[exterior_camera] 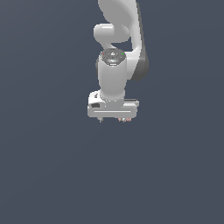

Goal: Pick up the object and move it to a goal position.

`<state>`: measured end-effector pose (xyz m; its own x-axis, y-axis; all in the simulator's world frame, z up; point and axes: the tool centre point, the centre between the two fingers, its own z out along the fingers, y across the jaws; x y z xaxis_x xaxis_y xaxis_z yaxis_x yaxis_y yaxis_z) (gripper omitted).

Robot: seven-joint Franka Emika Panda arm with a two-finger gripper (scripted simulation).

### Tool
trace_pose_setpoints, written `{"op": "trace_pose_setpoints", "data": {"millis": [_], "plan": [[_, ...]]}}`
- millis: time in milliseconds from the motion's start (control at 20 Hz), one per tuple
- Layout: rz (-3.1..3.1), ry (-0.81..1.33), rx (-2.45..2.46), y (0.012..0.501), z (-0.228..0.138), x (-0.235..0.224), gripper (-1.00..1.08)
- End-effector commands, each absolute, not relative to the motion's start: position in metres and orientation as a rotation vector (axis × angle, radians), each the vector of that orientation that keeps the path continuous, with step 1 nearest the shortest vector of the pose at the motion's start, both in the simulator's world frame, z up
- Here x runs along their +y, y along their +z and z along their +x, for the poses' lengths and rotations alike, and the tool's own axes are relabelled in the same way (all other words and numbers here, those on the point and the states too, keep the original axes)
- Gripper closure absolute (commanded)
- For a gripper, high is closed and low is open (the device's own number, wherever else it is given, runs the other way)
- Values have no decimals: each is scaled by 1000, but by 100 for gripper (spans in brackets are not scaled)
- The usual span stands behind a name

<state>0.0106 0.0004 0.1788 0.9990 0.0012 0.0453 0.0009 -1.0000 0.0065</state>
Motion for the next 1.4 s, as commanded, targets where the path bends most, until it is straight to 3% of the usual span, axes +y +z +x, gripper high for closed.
{"op": "trace_pose_setpoints", "data": {"millis": [0,800,1350], "plan": [[3134,71,2,179,11,0,-92],[3132,74,13,169,9,0,-92],[3137,52,15,132,-30,31,-92]]}}
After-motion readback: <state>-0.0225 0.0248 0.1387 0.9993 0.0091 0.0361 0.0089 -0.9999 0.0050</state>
